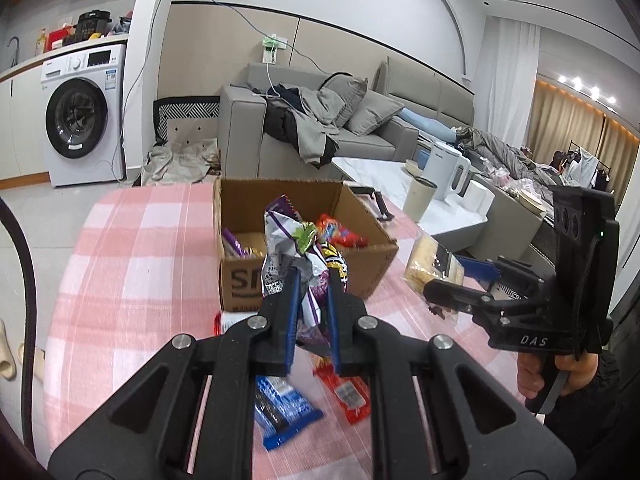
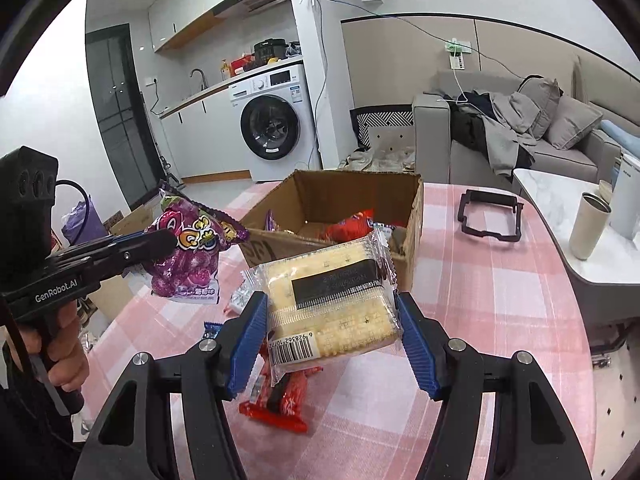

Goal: Organize snacks
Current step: 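Carry both packets over the box and lower them inside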

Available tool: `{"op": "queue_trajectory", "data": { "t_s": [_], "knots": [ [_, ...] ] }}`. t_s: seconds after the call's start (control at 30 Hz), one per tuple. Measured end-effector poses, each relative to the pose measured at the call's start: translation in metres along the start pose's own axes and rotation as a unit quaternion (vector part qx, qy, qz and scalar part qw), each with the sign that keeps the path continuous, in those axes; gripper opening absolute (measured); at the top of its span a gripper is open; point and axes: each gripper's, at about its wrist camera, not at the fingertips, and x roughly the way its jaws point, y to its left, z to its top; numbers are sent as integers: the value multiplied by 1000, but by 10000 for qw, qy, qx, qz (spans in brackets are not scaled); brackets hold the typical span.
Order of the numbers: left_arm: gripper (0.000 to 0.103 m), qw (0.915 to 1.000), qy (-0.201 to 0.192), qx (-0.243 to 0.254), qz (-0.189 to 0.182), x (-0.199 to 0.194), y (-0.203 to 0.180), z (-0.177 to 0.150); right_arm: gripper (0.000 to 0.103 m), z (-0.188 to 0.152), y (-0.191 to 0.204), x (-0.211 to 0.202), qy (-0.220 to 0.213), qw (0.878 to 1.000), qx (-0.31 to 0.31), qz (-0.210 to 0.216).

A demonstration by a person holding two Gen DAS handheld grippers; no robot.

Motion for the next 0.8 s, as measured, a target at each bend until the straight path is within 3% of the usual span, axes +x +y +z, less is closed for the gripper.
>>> {"op": "queue_trajectory", "data": {
  "t_s": [0.8],
  "knots": [
    [10, 9997, -154, 36, 202, 62, 22, 64, 65, 50, -8, 48, -124, 9998, 150, -43]
  ]
}}
